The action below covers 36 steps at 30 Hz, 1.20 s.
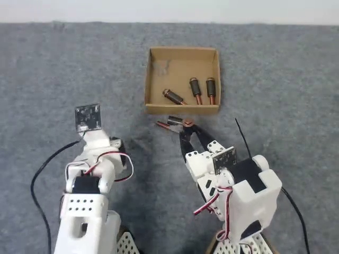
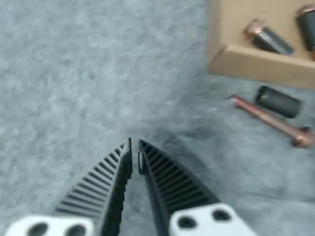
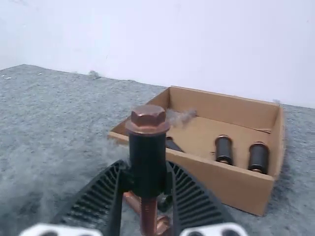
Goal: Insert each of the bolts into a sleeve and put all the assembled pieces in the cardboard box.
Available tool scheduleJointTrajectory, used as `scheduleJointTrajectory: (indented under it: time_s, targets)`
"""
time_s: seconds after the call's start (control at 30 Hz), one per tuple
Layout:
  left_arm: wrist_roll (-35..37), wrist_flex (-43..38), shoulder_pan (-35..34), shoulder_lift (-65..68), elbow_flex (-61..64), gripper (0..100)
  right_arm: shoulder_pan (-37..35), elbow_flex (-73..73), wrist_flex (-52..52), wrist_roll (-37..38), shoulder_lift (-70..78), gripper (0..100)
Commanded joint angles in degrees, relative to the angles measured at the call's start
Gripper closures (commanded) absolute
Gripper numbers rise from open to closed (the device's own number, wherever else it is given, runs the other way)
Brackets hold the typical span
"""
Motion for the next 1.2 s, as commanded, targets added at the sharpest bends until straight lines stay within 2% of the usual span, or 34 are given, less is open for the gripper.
scheduleJointTrajectory:
  time_s: [0.0, 0.27, 0.4, 0.7, 0.97, 1.07, 1.17]
  targets:
    - [-0.3, -8.4, -1.6, -1.2, 3.0, 99, 3.1, -0.4, -3.7, 0.4, -0.8, 99.1]
    - [-0.3, -9.4, -1.8, -1.2, 3.4, 99, 8.5, -5.4, -4.0, 0.5, -5.2, 99.1]
    - [-0.3, -9.4, -1.8, -1.2, 3.4, 99, 9.0, -10.4, 2.3, 0.8, -10.5, 99.1]
    - [-0.5, -9.6, -1.8, -1.2, 3.4, 98, 9.0, -30.0, 38.3, 0.8, -20.7, 99.1]
    - [-0.6, -9.6, -1.7, -1.2, 3.4, 98, 10.0, -53.1, 83.6, 0.8, -19.9, 99.1]
    - [-0.6, -9.7, -1.7, -1.2, 3.4, 98, 11.2, -61.7, 93.8, 0.8, -16.4, 99.1]
    - [-0.6, -9.7, -1.7, -1.2, 3.4, 98, 12.6, -69.5, 99.8, 0.8, -11.9, 99.1]
